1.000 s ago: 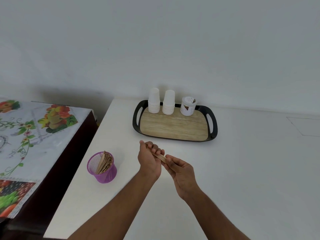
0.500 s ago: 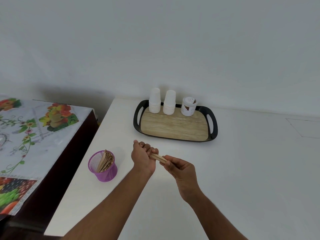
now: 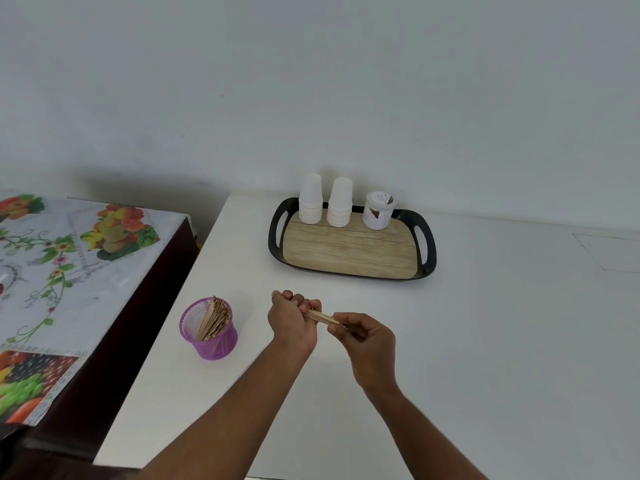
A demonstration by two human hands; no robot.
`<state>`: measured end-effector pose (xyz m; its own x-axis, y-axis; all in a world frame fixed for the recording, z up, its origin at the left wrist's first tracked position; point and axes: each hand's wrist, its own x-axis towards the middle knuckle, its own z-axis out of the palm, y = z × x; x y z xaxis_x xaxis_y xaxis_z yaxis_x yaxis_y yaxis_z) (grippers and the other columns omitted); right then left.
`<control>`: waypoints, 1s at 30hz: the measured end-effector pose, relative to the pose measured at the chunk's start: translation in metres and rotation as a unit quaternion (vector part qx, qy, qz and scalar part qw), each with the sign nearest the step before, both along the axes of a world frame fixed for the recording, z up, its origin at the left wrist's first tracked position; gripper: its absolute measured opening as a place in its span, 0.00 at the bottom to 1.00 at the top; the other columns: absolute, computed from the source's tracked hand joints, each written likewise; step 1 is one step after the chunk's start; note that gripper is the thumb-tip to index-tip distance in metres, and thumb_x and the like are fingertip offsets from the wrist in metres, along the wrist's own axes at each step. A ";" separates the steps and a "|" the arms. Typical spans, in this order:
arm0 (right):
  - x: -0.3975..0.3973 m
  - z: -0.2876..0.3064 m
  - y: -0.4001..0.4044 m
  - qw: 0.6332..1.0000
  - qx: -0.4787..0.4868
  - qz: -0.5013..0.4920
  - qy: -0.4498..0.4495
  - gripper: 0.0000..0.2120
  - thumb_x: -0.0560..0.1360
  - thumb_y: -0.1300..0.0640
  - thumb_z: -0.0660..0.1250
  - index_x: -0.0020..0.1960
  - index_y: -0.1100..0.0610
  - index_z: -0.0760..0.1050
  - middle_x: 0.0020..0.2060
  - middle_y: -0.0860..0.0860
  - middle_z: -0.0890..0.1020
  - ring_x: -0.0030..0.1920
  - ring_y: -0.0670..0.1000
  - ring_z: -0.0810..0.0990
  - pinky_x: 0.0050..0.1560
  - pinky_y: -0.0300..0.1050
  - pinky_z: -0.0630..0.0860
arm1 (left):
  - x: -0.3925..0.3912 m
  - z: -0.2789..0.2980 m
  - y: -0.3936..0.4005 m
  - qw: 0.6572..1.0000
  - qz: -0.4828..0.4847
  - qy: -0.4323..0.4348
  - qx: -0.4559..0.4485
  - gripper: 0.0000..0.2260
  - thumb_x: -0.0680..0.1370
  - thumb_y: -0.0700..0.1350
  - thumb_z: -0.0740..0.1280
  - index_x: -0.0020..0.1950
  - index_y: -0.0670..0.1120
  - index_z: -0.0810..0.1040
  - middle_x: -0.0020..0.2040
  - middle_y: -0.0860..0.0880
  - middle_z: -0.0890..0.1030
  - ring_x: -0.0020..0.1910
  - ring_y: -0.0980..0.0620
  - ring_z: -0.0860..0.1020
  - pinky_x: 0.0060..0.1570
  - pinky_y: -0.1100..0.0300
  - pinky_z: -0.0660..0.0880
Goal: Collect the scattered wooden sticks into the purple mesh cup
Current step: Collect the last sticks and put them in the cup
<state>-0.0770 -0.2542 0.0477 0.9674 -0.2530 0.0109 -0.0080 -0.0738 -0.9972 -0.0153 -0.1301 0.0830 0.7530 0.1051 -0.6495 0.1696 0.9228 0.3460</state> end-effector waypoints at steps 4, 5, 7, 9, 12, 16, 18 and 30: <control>0.000 0.005 0.000 0.996 0.070 0.044 0.034 0.09 0.77 0.60 0.75 0.57 0.56 0.84 0.48 0.55 0.88 0.49 0.56 0.88 0.55 0.48 0.85 | 0.000 0.001 0.001 1.000 -0.006 0.001 0.011 0.16 0.85 0.44 0.55 0.37 0.46 0.65 0.29 0.50 0.62 0.24 0.53 0.59 0.28 0.60 0.68; 0.000 0.008 0.002 0.988 0.140 0.039 0.060 0.10 0.80 0.56 0.71 0.59 0.58 0.83 0.50 0.58 0.88 0.52 0.57 0.88 0.57 0.50 0.84 | 0.001 0.002 0.000 1.000 -0.008 -0.002 0.014 0.16 0.85 0.45 0.55 0.37 0.46 0.65 0.28 0.50 0.62 0.24 0.53 0.59 0.27 0.61 0.68; 0.005 0.012 0.005 0.947 0.288 -0.003 0.141 0.21 0.84 0.45 0.62 0.62 0.61 0.80 0.53 0.62 0.87 0.56 0.59 0.87 0.62 0.54 0.82 | 0.000 0.005 -0.003 1.000 -0.015 -0.009 0.023 0.16 0.84 0.45 0.56 0.36 0.46 0.64 0.27 0.51 0.62 0.22 0.53 0.59 0.25 0.62 0.68; 0.012 0.016 0.006 0.898 0.385 -0.041 0.209 0.31 0.83 0.36 0.55 0.64 0.62 0.78 0.55 0.62 0.86 0.59 0.60 0.86 0.66 0.57 0.79 | -0.004 0.008 -0.010 0.998 -0.030 -0.018 0.044 0.17 0.83 0.45 0.58 0.35 0.46 0.63 0.26 0.51 0.62 0.22 0.53 0.60 0.25 0.61 0.69; 0.020 0.024 0.017 0.867 0.442 -0.021 0.228 0.36 0.83 0.33 0.51 0.66 0.63 0.78 0.53 0.60 0.85 0.60 0.61 0.84 0.72 0.59 0.74 | -0.013 0.008 -0.024 0.994 -0.063 -0.036 0.087 0.20 0.84 0.48 0.61 0.33 0.47 0.63 0.25 0.50 0.62 0.22 0.54 0.60 0.25 0.60 0.67; 0.023 0.032 0.029 0.840 0.487 -0.010 0.239 0.36 0.84 0.33 0.50 0.68 0.62 0.78 0.53 0.59 0.79 0.63 0.62 0.81 0.74 0.60 0.71 | -0.016 0.014 -0.031 0.988 -0.073 -0.067 0.120 0.26 0.83 0.55 0.64 0.28 0.48 0.64 0.24 0.49 0.61 0.21 0.52 0.60 0.24 0.59 0.68; 0.024 0.034 0.029 0.826 0.511 -0.014 0.238 0.35 0.84 0.33 0.51 0.68 0.62 0.78 0.41 0.56 0.79 0.52 0.59 0.85 0.68 0.59 0.76 | -0.015 0.016 -0.027 0.986 -0.078 -0.065 0.134 0.27 0.81 0.56 0.67 0.27 0.48 0.63 0.24 0.49 0.61 0.21 0.52 0.60 0.24 0.60 0.68; 0.018 0.029 0.020 0.924 0.353 0.066 0.134 0.24 0.83 0.44 0.60 0.63 0.61 0.81 0.60 0.62 0.84 0.61 0.59 0.85 0.61 0.52 0.82 | -0.007 0.012 -0.006 0.967 -0.055 -0.099 0.228 0.25 0.85 0.49 0.58 0.27 0.48 0.69 0.28 0.43 0.77 0.27 0.47 0.76 0.34 0.57 0.78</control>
<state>-0.0586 -0.2347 0.0765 0.9344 0.0156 -0.3558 -0.2992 0.5760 -0.7607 -0.0221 -0.1365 0.0946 0.8812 0.2583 -0.3960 0.1468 0.6466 0.7485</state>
